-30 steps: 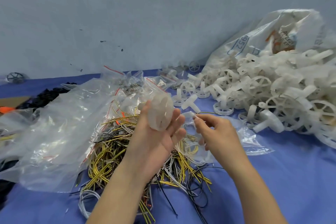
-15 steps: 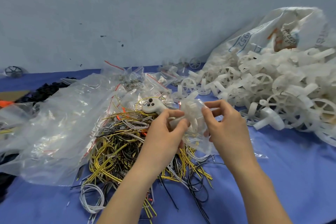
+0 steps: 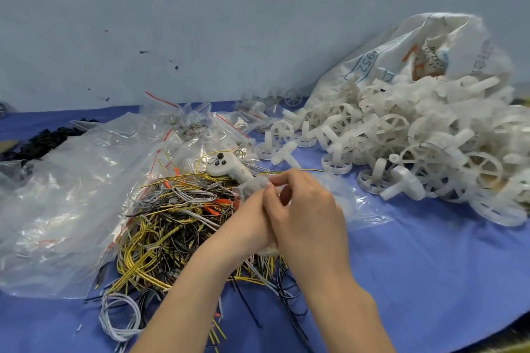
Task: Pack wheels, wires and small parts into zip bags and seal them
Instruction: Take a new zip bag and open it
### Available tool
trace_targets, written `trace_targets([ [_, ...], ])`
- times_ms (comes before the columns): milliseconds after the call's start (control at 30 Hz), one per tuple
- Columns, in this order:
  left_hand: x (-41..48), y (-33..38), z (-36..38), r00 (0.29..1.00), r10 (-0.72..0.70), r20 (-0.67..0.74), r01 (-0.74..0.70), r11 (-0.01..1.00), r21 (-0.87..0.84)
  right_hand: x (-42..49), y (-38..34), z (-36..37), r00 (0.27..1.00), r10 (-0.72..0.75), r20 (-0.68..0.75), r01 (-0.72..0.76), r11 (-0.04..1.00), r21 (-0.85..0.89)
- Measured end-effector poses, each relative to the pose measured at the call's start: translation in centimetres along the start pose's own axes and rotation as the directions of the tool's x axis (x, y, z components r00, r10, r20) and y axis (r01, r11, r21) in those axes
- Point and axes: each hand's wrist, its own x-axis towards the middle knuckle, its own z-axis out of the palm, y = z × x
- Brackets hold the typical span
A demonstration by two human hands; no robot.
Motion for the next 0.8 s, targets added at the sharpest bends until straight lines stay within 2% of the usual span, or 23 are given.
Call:
trace_targets([
  [67, 0.4, -0.7, 0.6, 0.999, 0.015, -0.038, -0.010, 0.990, 0.138, 0.0, -0.1, 0.1, 1.000, -0.003, -0.019, 0.004, 1.000, 0.009],
  [133, 1.0, -0.8, 1.0, 0.998, 0.004, -0.060, 0.005, 0.987, 0.160, 0.0, -0.1, 0.1, 1.000, -0.003, -0.031, 0.003, 1.000, 0.013],
  [200, 1.2, -0.7, 1.4, 0.989, 0.111, -0.095, -0.083, 0.961, 0.263, 0.1, 0.0, 0.2, 1.000, 0.016, -0.026, -0.016, 1.000, 0.022],
  [267, 2.0, -0.8, 2.0, 0.971, 0.124, -0.205, -0.127, 0.992, -0.002, 0.2, 0.2, 0.2, 0.999, 0.041, -0.031, -0.039, 0.998, 0.056],
  [433, 2.0, -1.7, 3.4, 0.917, 0.106, -0.385, -0.191, 0.963, -0.190, 0.1, 0.5, 0.1, 0.999, 0.021, -0.035, -0.017, 0.993, 0.117],
  [500, 2.0, -3.0, 3.7, 0.932, 0.114, -0.343, -0.116, 0.993, 0.015, 0.1, 0.6, 0.1, 0.999, 0.020, -0.034, -0.016, 0.992, 0.127],
  [567, 2.2, -2.5, 3.5, 0.955, 0.093, -0.281, -0.095, 0.995, 0.005, 0.3, 1.0, 0.1, 0.999, 0.048, -0.022, -0.045, 0.992, 0.119],
  [600, 2.2, -1.4, 3.2, 0.956, 0.128, -0.265, -0.132, 0.991, 0.000, 0.5, 1.2, 0.1, 0.997, 0.070, -0.014, -0.067, 0.991, 0.119],
  [633, 1.9, -0.5, 2.5, 0.966, 0.176, -0.191, -0.187, 0.982, -0.037, 0.7, 1.4, 0.0, 0.996, 0.092, -0.010, -0.090, 0.988, 0.126],
  [700, 1.6, 0.1, 2.6, 0.966, 0.258, 0.029, -0.256, 0.928, 0.271, 1.2, 1.8, -0.1, 0.992, 0.128, -0.006, -0.125, 0.980, 0.152],
  [733, 1.7, -0.1, 2.2, 0.980, 0.181, 0.082, -0.198, 0.916, 0.348, 1.3, 2.0, -0.2, 0.991, 0.136, -0.004, -0.134, 0.978, 0.161],
  [767, 1.5, 0.2, 1.7, 0.996, 0.069, 0.062, -0.090, 0.891, 0.445, 1.4, 2.1, -0.2, 0.990, 0.141, -0.004, -0.138, 0.976, 0.169],
  [800, 1.3, 0.6, 1.3, 0.998, 0.033, 0.058, -0.058, 0.856, 0.514, 1.5, 2.1, -0.3, 0.990, 0.143, -0.008, -0.139, 0.973, 0.182],
])
